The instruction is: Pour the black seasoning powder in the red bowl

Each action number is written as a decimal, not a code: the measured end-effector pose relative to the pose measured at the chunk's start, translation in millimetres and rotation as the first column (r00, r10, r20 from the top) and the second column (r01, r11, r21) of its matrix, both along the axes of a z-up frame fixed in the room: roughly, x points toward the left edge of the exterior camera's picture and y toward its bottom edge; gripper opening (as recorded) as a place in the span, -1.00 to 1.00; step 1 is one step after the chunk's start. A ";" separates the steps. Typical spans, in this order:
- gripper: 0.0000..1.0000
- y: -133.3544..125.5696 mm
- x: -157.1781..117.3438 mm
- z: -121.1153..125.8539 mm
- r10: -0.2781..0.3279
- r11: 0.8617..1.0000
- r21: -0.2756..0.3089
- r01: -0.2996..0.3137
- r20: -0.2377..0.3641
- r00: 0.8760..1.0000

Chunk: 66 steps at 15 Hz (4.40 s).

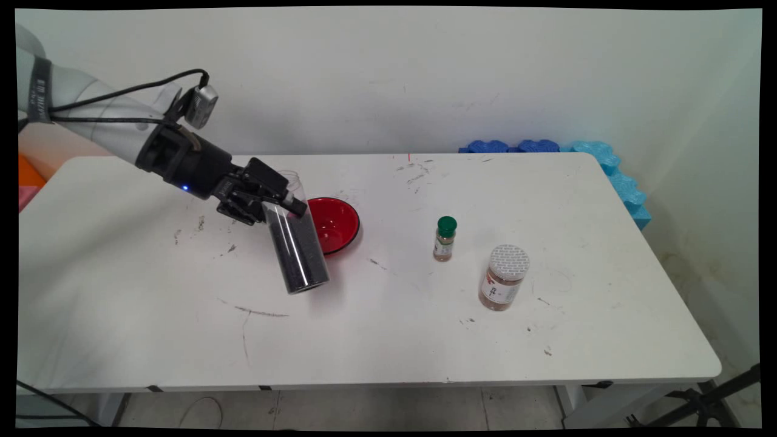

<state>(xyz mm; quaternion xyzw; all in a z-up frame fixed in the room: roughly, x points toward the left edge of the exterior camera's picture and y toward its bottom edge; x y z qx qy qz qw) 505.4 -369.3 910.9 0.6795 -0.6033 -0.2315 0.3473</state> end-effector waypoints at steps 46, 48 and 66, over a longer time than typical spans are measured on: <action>-1.00 -46.4 -1.9 -40.1 0.589 0.705 0.602 -0.375 -0.203 0.782; -1.00 -46.8 -1.9 -40.6 0.598 0.697 0.611 -0.376 -0.206 0.774; -1.00 -46.5 -7.5 -42.6 0.680 0.607 0.702 -0.372 -0.218 0.700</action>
